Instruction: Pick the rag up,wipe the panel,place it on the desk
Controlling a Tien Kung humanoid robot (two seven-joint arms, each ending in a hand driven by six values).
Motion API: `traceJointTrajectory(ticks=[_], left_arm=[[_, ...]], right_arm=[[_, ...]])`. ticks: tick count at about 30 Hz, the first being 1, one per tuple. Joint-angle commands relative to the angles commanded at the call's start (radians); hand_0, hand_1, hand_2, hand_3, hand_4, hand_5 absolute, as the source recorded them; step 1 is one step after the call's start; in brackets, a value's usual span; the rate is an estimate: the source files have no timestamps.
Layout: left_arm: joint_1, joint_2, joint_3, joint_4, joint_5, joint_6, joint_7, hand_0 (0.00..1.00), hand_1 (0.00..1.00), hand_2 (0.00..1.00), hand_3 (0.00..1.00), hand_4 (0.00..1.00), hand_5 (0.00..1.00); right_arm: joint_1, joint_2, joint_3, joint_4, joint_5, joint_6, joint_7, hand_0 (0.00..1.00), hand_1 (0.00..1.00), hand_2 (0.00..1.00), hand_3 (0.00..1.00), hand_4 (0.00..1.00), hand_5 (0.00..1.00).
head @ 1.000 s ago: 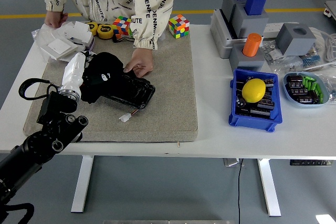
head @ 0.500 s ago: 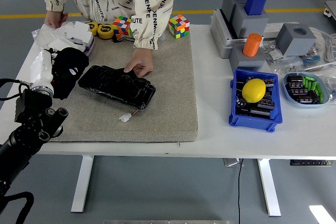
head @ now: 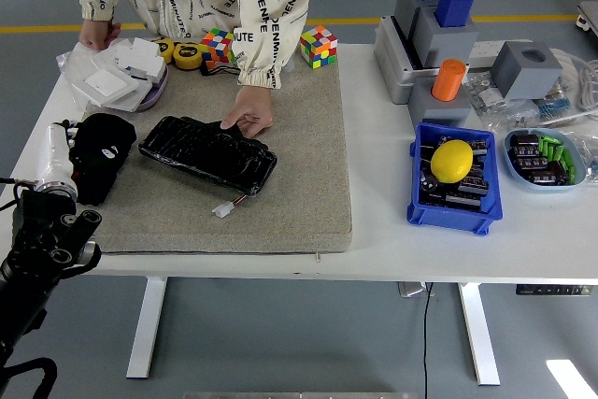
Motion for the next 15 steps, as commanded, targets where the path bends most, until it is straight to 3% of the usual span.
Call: traceJointTrajectory(ticks=[2, 3, 8, 9, 15], left_arm=[[0.003, -0.002, -0.004, -0.001, 0.026, -0.006, 0.015, 0.432, 0.575, 0.562, 0.59, 0.85, 0.191], [0.004, -0.003, -0.008, -0.002, 0.035, -0.007, 0.021, 0.673, 0.785, 0.8, 0.792, 0.948, 0.283], [0.011, -0.003, -0.034, -0.016, 0.072, -0.003, 0.037, 0.673, 0.785, 0.8, 0.792, 0.948, 0.283], [0.013, -0.002, -0.042, -0.022, 0.078, -0.003, 0.04, 0.93, 0.998, 0.998, 0.998, 0.998, 0.452], [0.042, 0.008, -0.078, -0.108, 0.059, -0.046, 0.072, 0.925, 0.998, 0.998, 0.998, 0.998, 0.475]], right_arm=[[0.0, -0.001, 0.0, 0.0, 0.0, 0.0, 0.0, 0.522, 0.546, 0.489, 0.519, 0.841, 0.348], [0.0, -0.001, 0.001, 0.0, 0.0, 0.0, 0.0, 0.524, 0.547, 0.489, 0.519, 0.841, 0.349], [-0.002, -0.001, 0.003, -0.001, -0.003, 0.0, 0.0, 0.524, 0.547, 0.489, 0.519, 0.841, 0.349], [-0.003, -0.001, 0.003, -0.001, -0.003, 0.0, 0.0, 0.523, 0.546, 0.488, 0.519, 0.84, 0.347], [-0.002, 0.0, 0.0, 0.0, -0.002, 0.001, -0.001, 0.522, 0.547, 0.488, 0.519, 0.84, 0.348]])
